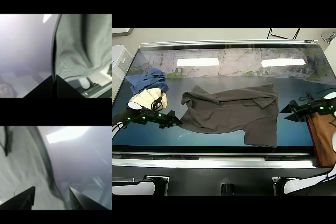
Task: Fold the clothes and pants, and hang the long-sleeved shirts on hangers.
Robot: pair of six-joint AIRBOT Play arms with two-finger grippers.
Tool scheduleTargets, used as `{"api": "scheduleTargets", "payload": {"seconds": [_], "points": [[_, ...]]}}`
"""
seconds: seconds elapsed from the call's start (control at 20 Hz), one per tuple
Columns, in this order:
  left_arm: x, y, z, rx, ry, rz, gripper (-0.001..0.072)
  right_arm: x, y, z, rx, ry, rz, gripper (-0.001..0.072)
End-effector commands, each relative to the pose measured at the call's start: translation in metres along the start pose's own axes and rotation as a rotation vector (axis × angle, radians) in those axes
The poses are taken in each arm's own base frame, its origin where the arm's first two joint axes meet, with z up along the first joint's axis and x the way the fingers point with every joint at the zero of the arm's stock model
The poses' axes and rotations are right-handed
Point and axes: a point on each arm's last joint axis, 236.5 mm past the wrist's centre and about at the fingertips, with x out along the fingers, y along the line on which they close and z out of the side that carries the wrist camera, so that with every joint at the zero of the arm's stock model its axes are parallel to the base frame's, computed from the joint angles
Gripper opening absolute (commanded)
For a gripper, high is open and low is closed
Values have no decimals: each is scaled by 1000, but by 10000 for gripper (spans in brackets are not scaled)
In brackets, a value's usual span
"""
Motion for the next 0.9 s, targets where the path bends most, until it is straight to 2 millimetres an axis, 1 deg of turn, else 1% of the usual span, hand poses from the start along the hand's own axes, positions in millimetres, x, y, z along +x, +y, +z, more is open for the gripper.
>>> {"api": "scheduleTargets", "payload": {"seconds": [0.0, 0.05, 0.1, 0.15, 0.2, 0.25, 0.3, 0.35, 0.4, 0.45, 0.5, 0.55, 0.6, 0.65, 0.7, 0.75, 0.8, 0.85], "points": [[-10, -9, 0, 14, -22, -3, 23, 40, 11, 6, -18, 5, -14, 513], [-12, -11, 0, 17, -29, -3, 23, 48, 14, 2, -9, 25, -22, 492], [-15, -14, 0, 24, -38, -4, 23, 52, 19, -2, -24, 43, -20, 338], [-19, -17, 1, 26, -50, -4, 23, 51, 27, -8, -54, 63, -16, 131], [-26, -23, 5, 46, -75, -4, 23, 44, 35, -11, -84, 74, -3, 47], [-39, -35, 12, 83, -119, -5, 22, 28, 47, -11, -121, 64, 8, 46], [-59, -52, 24, 135, -187, -5, 21, 6, 62, -6, -185, 26, 1, 46], [-91, -78, 39, 210, -293, -6, 21, -22, 84, 2, -255, -43, 2, 46], [-131, -111, 53, 297, -418, -7, 21, -58, 112, 12, -347, -146, 2, 46], [-181, -151, 63, 396, -567, -11, 21, -109, 150, 20, -482, -294, -3, 46], [-243, -200, 62, 509, -744, -19, 22, -172, 192, 20, -653, -474, -31, 46], [-304, -247, 50, 615, -920, -26, 23, -238, 227, 12, -776, -674, -93, 46], [-369, -289, 25, 724, -1110, -10, 23, -310, 260, -5, -855, -902, -156, 46], [-426, -323, -10, 815, -1284, 16, 23, -383, 291, -39, -917, -1144, -205, 46], [-466, -346, -46, 882, -1416, 34, 23, -441, 314, -84, -959, -1349, -231, 46], [-494, -366, -85, 927, -1517, 15, 23, -477, 326, -129, -979, -1486, -234, 46], [-510, -377, -116, 934, -1579, -29, 23, -497, 331, -174, -981, -1567, -219, 46], [-518, -383, -142, 943, -1615, -62, 23, -504, 332, -210, -971, -1599, -187, 46]]}}
